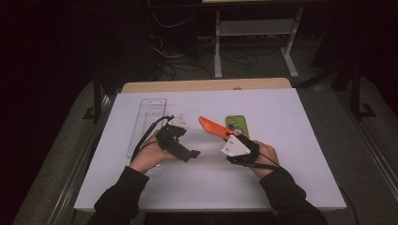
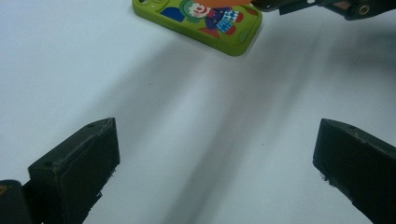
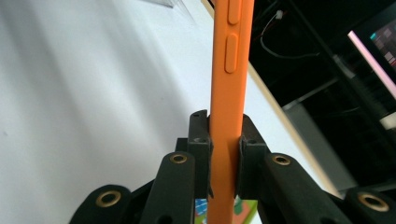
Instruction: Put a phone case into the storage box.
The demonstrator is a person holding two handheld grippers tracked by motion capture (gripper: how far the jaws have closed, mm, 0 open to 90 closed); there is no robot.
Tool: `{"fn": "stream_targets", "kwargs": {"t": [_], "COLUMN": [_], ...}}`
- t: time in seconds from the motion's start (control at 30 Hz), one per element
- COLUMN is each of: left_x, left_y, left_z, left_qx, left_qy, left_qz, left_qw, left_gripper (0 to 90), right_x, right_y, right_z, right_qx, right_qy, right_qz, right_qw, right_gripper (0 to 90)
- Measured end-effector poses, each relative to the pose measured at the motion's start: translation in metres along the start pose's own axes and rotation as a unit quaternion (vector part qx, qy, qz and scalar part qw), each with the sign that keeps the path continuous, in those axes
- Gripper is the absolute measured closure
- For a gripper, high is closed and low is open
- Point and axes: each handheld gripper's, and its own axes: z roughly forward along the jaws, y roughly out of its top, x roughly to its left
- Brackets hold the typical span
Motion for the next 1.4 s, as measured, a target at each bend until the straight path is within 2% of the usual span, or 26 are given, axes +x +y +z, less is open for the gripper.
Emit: {"fn": "stream_targets", "kwargs": {"t": [0.17, 0.2, 0.23, 0.3, 0.33, 0.37, 0.43, 0.47, 0.6, 0.67, 0.77, 0.8, 0.83, 0.87, 0.9, 1.0, 1.03, 1.07, 1.1, 1.13, 1.2, 1.27, 1.3, 1.37, 1.4], "left_x": [-0.001, -0.001, -0.001, -0.001, -0.001, -0.001, -0.001, -0.001, 0.0, 0.0, 0.0, 0.001, 0.001, 0.002, 0.002, 0.002, 0.003, 0.003, 0.004, 0.003, 0.005, 0.006, 0.007, 0.008, 0.008], "left_y": [0.0, 0.0, -0.001, -0.001, -0.001, -0.001, -0.001, -0.001, -0.001, -0.001, -0.001, -0.001, -0.001, -0.001, -0.001, -0.001, 0.0, 0.0, 0.001, 0.002, 0.004, 0.007, 0.009, 0.012, 0.013], "left_z": [0.0, 0.0, 0.0, 0.0, 0.0, 0.0, 0.0, 0.001, -0.001, -0.001, -0.001, -0.001, -0.001, -0.001, -0.001, -0.002, -0.003, -0.003, -0.004, -0.005, -0.007, -0.008, -0.008, -0.006, -0.005], "left_qx": [-0.004, -0.004, -0.004, -0.005, -0.004, -0.005, -0.006, -0.009, -0.009, -0.01, -0.012, -0.013, -0.014, -0.018, -0.02, -0.033, -0.037, -0.047, -0.054, -0.068, -0.08, -0.099, -0.11, -0.117, -0.119], "left_qy": [0.002, 0.002, 0.002, 0.003, 0.003, 0.002, 0.002, -0.001, 0.0, 0.0, 0.002, 0.003, 0.005, 0.003, 0.002, 0.003, 0.003, 0.005, 0.007, 0.005, 0.004, 0.004, 0.003, -0.004, -0.005], "left_qz": [-0.006, -0.005, -0.012, -0.012, -0.011, -0.011, -0.012, -0.017, -0.014, -0.016, -0.019, -0.021, -0.021, -0.023, -0.026, -0.036, -0.037, -0.038, -0.04, -0.051, -0.055, -0.065, -0.071, -0.076, -0.075], "left_qw": [1.0, 1.0, 0.9999, 0.9999, 0.9999, 0.9999, 0.9999, 0.9998, 0.9999, 0.9998, 0.9997, 0.9997, 0.9997, 0.9996, 0.9995, 0.9988, 0.9987, 0.9981, 0.9977, 0.9964, 0.9953, 0.9929, 0.9914, 0.9902, 0.9901], "left_gripper": [0.0, 0.0, 0.0, 0.0, 0.0, 0.0, 0.0, 0.0, 0.0, 0.0, 0.0, 0.0, 0.0, 0.0, 0.0, 0.0, 0.0, 0.0, 0.0, 0.0, 0.0, 0.0, 0.0, 0.0, 0.0], "right_x": [-0.008, -0.009, -0.01, -0.014, -0.015, -0.015, -0.018, -0.019, -0.022, -0.025, -0.028, -0.029, -0.031, -0.031, -0.032, -0.035, -0.035, -0.035, -0.034, -0.034, -0.032, -0.03, -0.029, -0.028, -0.027], "right_y": [-0.002, -0.002, -0.002, -0.003, -0.004, -0.003, -0.005, -0.005, -0.007, -0.008, -0.011, -0.011, -0.013, -0.014, -0.015, -0.017, -0.017, -0.017, -0.017, -0.017, -0.016, -0.014, -0.013, -0.011, -0.01], "right_z": [0.0, 0.0, 0.0, 0.0, 0.001, 0.001, 0.002, 0.002, 0.002, 0.003, 0.004, 0.004, 0.006, 0.006, 0.006, 0.008, 0.008, 0.008, 0.009, 0.009, 0.011, 0.011, 0.011, 0.012, 0.012], "right_qx": [-0.001, -0.004, -0.003, -0.002, -0.002, 0.002, 0.005, 0.006, 0.007, 0.006, 0.006, 0.006, 0.004, 0.003, 0.003, 0.004, 0.002, 0.001, 0.001, 0.001, -0.001, -0.001, -0.001, -0.003, -0.005], "right_qy": [0.03, 0.037, 0.04, 0.054, 0.058, 0.063, 0.073, 0.078, 0.094, 0.101, 0.112, 0.117, 0.125, 0.129, 0.139, 0.15, 0.151, 0.152, 0.152, 0.152, 0.154, 0.159, 0.159, 0.166, 0.164], "right_qz": [0.059, 0.09, 0.096, 0.124, 0.13, 0.146, 0.161, 0.174, 0.216, 0.227, 0.249, 0.258, 0.281, 0.296, 0.321, 0.364, 0.368, 0.371, 0.37, 0.367, 0.365, 0.369, 0.37, 0.37, 0.364], "right_qw": [0.9978, 0.9953, 0.9945, 0.9908, 0.9898, 0.9873, 0.9841, 0.9817, 0.9719, 0.9687, 0.9621, 0.9589, 0.9514, 0.9464, 0.9369, 0.9194, 0.9174, 0.9161, 0.9165, 0.9177, 0.9181, 0.9156, 0.9155, 0.9143, 0.9169], "right_gripper": [78.1, 78.1, 78.1, 78.0, 78.0, 78.0, 78.0, 78.1, 78.1, 78.1, 78.1, 78.1, 78.1, 78.1, 78.1, 78.2, 78.2, 78.2, 78.3, 78.3, 78.3, 78.3, 78.3, 78.3, 78.3]}}
